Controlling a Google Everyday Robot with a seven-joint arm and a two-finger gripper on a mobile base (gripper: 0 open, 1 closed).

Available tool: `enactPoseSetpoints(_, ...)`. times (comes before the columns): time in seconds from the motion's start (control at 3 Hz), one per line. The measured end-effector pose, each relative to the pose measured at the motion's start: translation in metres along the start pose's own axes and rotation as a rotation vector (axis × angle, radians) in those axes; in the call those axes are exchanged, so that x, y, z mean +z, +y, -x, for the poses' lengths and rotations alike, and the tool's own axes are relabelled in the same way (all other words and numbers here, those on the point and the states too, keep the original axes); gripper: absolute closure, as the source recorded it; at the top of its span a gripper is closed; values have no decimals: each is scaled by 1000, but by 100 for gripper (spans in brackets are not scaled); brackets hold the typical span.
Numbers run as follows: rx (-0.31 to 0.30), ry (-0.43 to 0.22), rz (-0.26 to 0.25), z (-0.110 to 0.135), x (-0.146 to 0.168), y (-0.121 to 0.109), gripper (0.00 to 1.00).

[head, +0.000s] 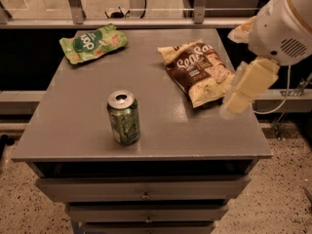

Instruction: Knock green can over

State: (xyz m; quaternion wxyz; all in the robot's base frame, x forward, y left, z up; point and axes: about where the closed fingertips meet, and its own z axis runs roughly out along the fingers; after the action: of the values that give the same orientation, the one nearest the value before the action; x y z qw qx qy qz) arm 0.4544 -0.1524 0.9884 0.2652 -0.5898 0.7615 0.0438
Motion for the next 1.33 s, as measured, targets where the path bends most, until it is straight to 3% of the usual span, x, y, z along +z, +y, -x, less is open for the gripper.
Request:
enactPoseSetpoints(0.33, 0, -190, 17, 50, 13, 9, 0)
enactPoseSetpoints(0.67, -24, -326, 34, 90, 34, 23, 0)
enactPoseSetpoints(1.33, -56, -481, 95, 126, 98, 49, 0)
